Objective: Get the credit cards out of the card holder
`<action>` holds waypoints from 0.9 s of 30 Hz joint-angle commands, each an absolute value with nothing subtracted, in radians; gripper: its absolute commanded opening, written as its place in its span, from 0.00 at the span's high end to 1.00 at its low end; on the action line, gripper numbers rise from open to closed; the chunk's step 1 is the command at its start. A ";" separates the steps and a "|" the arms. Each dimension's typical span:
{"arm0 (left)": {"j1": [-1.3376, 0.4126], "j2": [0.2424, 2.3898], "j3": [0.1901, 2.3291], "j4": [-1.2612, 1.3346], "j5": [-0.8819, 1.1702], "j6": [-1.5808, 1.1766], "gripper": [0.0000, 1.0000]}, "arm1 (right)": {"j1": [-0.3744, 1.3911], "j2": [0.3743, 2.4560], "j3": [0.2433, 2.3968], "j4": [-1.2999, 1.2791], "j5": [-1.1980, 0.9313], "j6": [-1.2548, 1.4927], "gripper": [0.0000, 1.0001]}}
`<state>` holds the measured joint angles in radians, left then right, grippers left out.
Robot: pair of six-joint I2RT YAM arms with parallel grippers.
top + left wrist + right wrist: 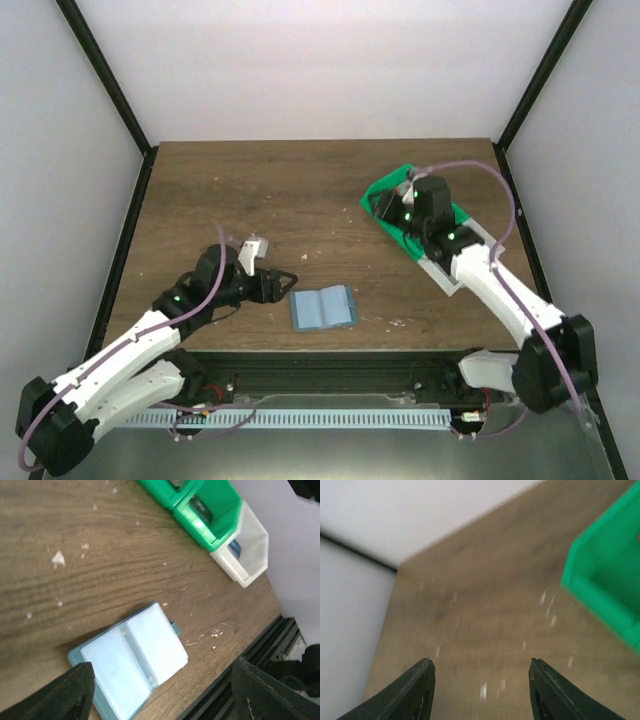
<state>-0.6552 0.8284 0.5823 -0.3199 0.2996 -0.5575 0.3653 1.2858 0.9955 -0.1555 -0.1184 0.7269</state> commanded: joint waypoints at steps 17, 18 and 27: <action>-0.671 1.193 0.163 0.409 0.467 -0.867 0.54 | 0.750 1.132 0.443 -0.128 -0.393 0.754 0.53; -0.677 1.218 0.161 0.443 0.489 -0.876 0.58 | 0.753 1.145 0.444 -0.131 -0.379 0.749 0.54; -0.720 1.212 0.182 0.579 0.543 -0.928 1.00 | 0.761 1.248 0.391 -0.007 -0.380 0.756 0.63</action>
<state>-0.7143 1.2514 0.1722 0.4706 0.5034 -0.9073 0.7460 1.2087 0.4183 -0.1036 -0.3592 0.7498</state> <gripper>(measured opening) 0.033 0.386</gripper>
